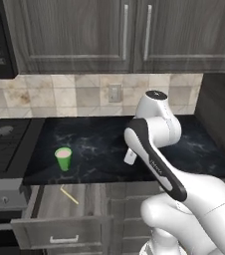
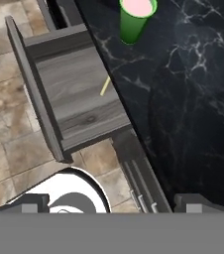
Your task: Pick up the straw from the left drawer and put it inside the smoothie cup.
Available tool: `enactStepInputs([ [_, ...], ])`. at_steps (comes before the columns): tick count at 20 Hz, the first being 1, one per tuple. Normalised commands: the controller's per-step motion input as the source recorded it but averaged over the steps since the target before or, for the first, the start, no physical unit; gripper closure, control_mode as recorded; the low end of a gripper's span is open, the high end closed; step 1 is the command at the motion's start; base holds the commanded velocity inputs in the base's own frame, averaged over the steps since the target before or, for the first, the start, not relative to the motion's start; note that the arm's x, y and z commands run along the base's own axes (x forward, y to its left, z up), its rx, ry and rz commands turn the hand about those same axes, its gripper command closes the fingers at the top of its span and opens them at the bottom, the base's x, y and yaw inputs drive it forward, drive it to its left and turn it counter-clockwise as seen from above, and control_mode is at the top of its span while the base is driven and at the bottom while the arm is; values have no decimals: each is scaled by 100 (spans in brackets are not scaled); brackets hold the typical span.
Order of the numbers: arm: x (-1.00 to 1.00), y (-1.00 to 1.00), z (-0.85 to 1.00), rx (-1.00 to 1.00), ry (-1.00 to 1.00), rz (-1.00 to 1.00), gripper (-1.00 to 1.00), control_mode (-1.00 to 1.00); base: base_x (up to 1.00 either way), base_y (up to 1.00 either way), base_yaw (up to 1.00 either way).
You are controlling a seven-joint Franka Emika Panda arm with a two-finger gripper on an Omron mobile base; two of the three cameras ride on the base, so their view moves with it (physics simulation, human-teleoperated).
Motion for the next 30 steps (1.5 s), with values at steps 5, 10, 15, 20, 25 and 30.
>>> enactStepInputs([
  [5, 0, 0, 0, 0, 0, 0, -100, 100, 0, -41, 25],
  [10, 0, 0, 0, 0, 0, 0, -100, 100, 0, -49, 24],
  [15, 0, 0, 0, 0, 0, 0, -100, 100, 5, -33, 22],
  [20, 0, 0, 0, 0, 0, 0, -100, 100, 26, -8, 19],
  [25, 0, 0, 0, 0, 0, 0, -100, 100, 24, -12, 19],
  [30, 0, 0, 0, 0, 0, 0, -100, 100, 27, -18, 13],
])
